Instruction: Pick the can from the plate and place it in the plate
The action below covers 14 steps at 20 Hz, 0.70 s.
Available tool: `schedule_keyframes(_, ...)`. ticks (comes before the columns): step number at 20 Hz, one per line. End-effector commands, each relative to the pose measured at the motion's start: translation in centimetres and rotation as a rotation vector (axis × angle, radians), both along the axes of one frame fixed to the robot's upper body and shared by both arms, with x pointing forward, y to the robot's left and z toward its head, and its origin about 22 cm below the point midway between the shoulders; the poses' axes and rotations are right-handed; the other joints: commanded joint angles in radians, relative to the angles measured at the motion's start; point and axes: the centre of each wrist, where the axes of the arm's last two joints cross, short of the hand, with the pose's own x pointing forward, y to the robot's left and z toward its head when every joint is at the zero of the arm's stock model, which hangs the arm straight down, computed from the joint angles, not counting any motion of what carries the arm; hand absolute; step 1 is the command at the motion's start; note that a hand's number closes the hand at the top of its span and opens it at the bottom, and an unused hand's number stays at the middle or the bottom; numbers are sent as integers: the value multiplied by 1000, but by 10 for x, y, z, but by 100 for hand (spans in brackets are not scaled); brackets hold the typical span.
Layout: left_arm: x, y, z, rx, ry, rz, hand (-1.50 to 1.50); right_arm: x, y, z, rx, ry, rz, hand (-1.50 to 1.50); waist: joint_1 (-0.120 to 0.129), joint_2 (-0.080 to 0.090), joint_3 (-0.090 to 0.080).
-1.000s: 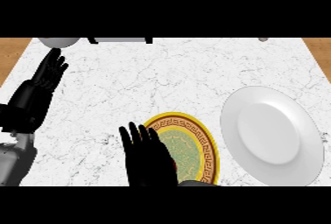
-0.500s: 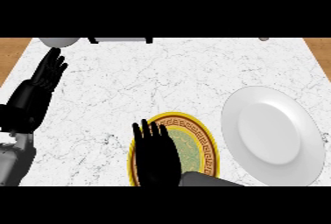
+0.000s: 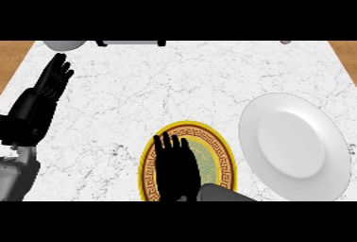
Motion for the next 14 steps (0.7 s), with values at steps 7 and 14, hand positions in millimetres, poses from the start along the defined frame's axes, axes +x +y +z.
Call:
schedule_keyframes(7, -3, 9, 1, 4, 9, -1, 0, -10, -9, -35, -183, 114, -124, -150, 2, 1, 0)
schedule_keyframes(14, 14, -1, 4, 0, -18, -13, 0, 11, -15, -51, -133, 57, -121, 150, 2, 5, 1)
